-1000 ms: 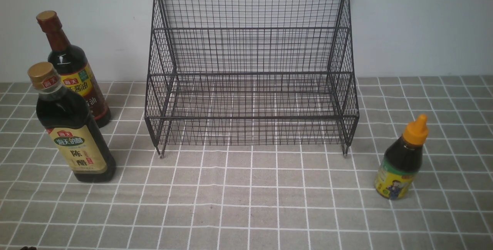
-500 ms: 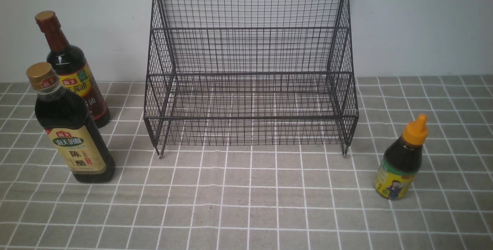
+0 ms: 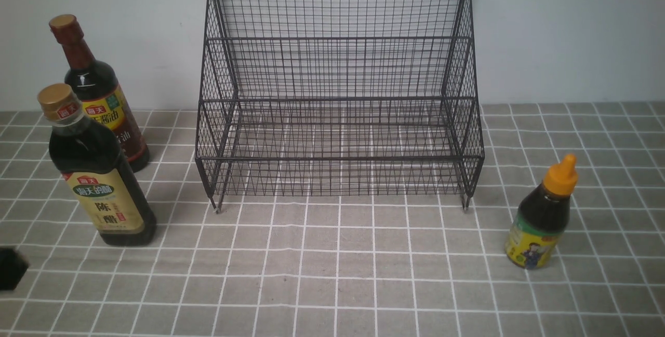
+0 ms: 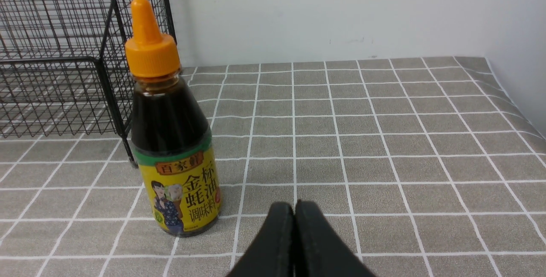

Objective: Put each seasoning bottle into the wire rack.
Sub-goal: Use the left arm to grab the condiment bottle closest to it

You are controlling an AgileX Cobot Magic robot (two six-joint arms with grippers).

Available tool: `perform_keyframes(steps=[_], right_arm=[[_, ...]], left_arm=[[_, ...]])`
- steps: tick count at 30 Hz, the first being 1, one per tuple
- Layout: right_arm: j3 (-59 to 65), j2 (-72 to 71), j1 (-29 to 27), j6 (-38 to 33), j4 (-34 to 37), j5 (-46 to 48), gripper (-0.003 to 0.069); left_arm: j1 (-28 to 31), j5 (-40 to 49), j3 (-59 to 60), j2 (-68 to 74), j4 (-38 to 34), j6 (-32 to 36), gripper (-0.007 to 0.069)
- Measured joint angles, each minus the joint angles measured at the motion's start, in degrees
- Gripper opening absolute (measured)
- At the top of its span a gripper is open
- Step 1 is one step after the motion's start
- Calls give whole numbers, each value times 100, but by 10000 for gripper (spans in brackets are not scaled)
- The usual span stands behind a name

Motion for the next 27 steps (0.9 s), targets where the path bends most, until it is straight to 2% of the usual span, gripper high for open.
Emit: perform_keyframes(steps=[4,5,6,9,10,11,14,19,27], right_arm=[[0,0,0,0,0,0,-12],[0,0,0,0,0,0,-12],[0,0,0,0,0,0,-12],[0,0,0,0,0,0,-12],[0,0,0,0,0,0,-12],[0,0,0,0,0,0,-12],[0,0,0,0,0,0,-12],[0,0,0,0,0,0,-12],[0,0,0,0,0,0,-12]], left_arm=[[33,-69,-549,979,160,34,137],[50,-83,-601,1110,175,40,143],[177,-280,-821,1481,188,70,220],[437,-594,-1133,2038,157,83,340],[468,-594,-1152,2117,139,83,340],[536,-743,-1263,2314,68,83,391],[574,-1019,-1553,2955,-70,13,480],[560,-1091,-1914,3701,-91,-46,532],[556,-1288,-2179,4563,-65,-46,533]])
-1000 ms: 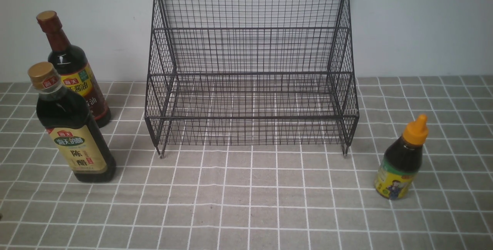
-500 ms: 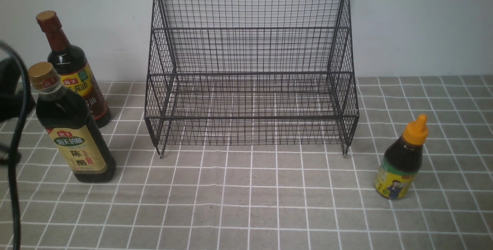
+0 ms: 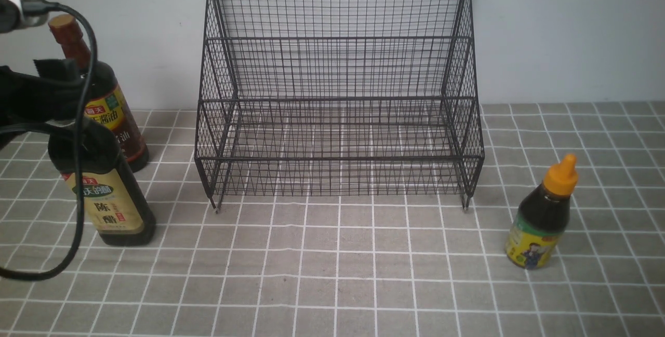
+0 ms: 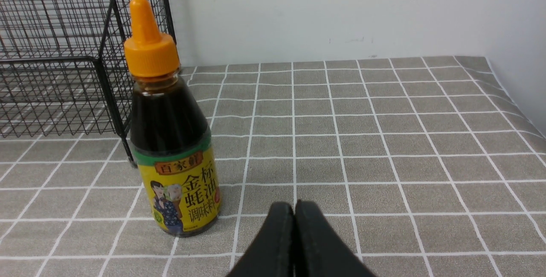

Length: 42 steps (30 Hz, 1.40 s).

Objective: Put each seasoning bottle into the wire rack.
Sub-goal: Use the left arm to grab the condiment bottle closest to it, then use the left arm to put the condiment bottle back on the shelf

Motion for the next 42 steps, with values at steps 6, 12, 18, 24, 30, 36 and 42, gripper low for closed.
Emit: perform_keyframes(steps=[6,12,18,24,30,36,42], right_arm=[[0,0,0,0,0,0,-12],[0,0,0,0,0,0,-12],[0,0,0,0,0,0,-12],[0,0,0,0,0,0,-12],[0,0,0,0,0,0,-12],[0,0,0,0,0,0,-12],[0,0,0,0,0,0,-12]], left_arm=[[0,-33,-1,517,0,0,533],[-8,-109,-7,628,5,0,421],[-31,74,-8,451,117,-17,301],[-32,1022,-515,-251,128,-29,301],[-95,1787,-1685,-665,-65,-481,301],[-699,1942,-2217,-628,-65,-609,301],[-1439,1857,-2540,-89,-135,-647,301]])
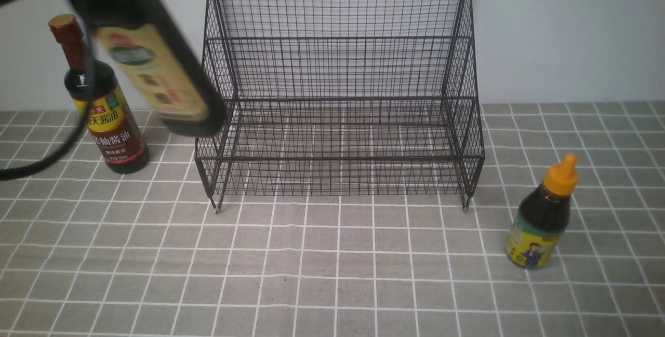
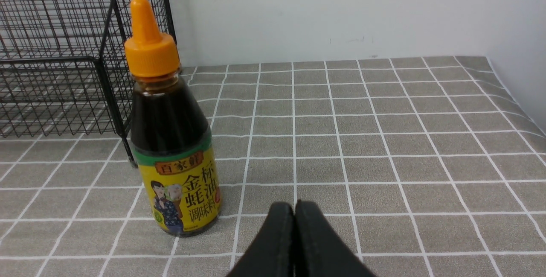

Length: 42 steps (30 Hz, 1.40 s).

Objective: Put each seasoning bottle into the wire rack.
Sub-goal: Use the left arm to put the condiment bottle back on the shelf

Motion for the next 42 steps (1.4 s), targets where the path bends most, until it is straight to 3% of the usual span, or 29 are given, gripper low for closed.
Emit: perform_keyframes(steps=[16,35,38,40,42], right_arm=[[0,0,0,0,0,0,-12],[0,0,0,0,0,0,-12],[0,0,0,0,0,0,-12],[0,0,0,0,0,0,-12],[0,0,0,0,0,0,-12]], left_arm=[[-246,-566,-268,1297,-5,-32,301],[-246,-340,-282,2026,26,475,301],[-246,-292,-315,2026,26,515,339],[-257,-274,-362,1960,26,541,454],[-257,-233,-362,1917,26,574,493]])
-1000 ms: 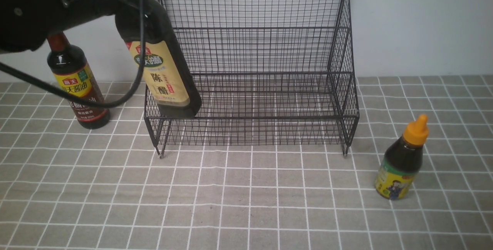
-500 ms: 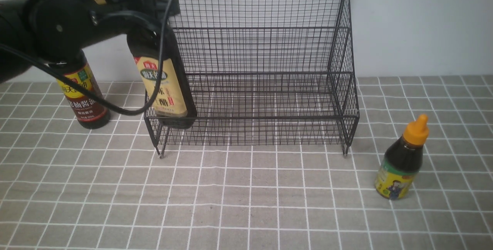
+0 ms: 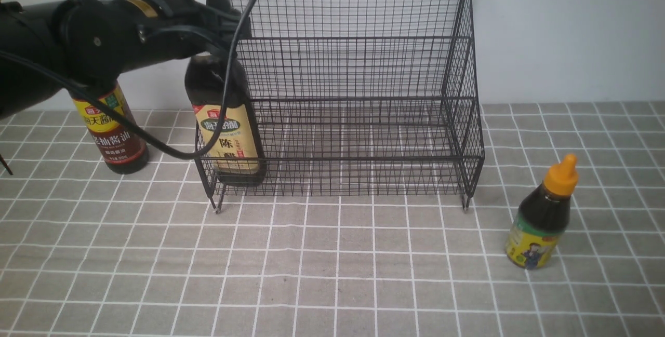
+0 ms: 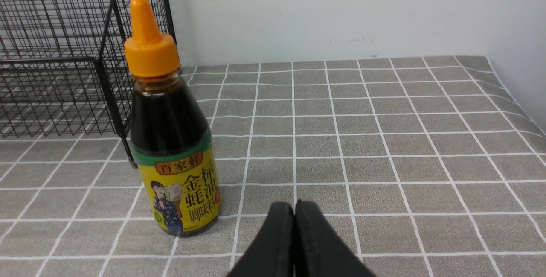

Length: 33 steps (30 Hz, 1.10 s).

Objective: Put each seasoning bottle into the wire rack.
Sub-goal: Use the left arm to put the condiment bottle back on the shelf, then use the left arm to grab the condiment bottle closest to it

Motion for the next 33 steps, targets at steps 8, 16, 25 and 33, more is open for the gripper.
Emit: perform_keyframes(steps=[8,16,25,33], right_arm=[[0,0,0,0,0,0,-12],[0,0,0,0,0,0,-12],[0,0,0,0,0,0,-12],[0,0,0,0,0,0,-12]], left_arm=[[115,451,-6,-535,21,92,598],[1002,1049,-14,-1268,11,51,517],[2074,4373,-46,-1309,-5,-225,106],[2434,5664,-773,-1032,81,-228,-7]])
